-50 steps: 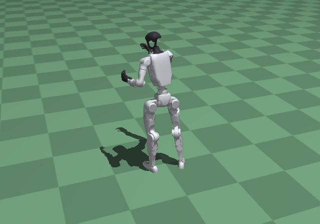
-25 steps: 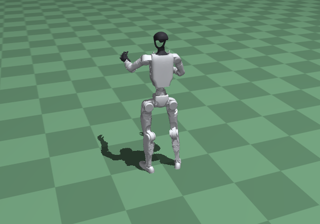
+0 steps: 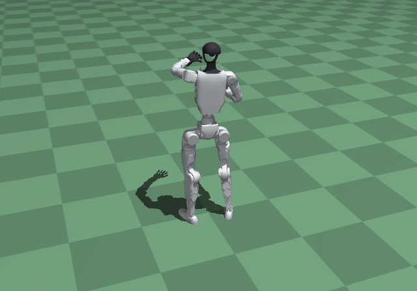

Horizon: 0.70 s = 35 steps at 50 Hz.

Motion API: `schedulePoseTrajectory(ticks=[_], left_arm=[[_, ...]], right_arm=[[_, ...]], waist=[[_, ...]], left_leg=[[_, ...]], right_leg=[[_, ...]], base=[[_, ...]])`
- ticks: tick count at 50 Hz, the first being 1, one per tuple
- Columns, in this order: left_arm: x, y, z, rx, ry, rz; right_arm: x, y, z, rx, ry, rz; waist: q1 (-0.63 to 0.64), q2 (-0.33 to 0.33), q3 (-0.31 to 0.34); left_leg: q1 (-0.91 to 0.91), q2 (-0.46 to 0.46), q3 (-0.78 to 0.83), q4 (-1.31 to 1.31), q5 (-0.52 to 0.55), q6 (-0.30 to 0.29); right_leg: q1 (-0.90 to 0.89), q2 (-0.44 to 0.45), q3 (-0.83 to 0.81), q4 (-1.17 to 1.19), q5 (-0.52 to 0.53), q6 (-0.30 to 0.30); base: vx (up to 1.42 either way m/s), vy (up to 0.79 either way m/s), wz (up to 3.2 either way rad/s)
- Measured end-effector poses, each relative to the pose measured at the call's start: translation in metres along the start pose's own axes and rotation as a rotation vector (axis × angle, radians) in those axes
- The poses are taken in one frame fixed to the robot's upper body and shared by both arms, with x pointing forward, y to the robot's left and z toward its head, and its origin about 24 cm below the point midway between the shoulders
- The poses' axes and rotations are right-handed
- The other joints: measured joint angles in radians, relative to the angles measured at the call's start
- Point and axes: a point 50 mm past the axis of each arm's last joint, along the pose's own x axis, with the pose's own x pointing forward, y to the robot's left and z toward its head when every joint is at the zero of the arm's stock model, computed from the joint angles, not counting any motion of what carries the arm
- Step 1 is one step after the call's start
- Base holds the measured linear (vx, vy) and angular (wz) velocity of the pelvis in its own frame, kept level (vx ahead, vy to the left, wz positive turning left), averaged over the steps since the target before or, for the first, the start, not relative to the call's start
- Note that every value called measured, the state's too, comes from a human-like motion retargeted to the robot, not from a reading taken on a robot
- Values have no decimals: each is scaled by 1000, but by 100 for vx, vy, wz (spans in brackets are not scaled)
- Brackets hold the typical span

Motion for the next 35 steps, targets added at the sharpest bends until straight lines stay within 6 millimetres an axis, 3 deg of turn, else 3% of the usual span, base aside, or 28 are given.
schedulePoseTrajectory(ticks=[8, 22, 35], left_arm=[[-5, -13, 3, 30, -25, -58], [-5, -8, -3, 29, -20, -51], [-6, -8, -4, -3, -2, -31]], right_arm=[[-22, 3, -17, 16, 68, 47], [-34, -8, -28, 45, 120, -46], [-58, -20, -35, -9, 135, -90]], waist=[[-17, -8, -4], [-7, -16, -6], [3, -31, -3]], left_leg=[[-6, 12, 21, 40, -23, 2], [11, 12, 35, 6, -9, 6], [9, 13, 33, 6, -10, 3]], right_leg=[[-5, 1, 13, 17, -5, 5], [-13, 12, 35, 6, 8, 15], [-13, 13, 31, 7, 7, 20]], base=[[0, 0, 0], [0, 0, 0], [0, 0, 0]])
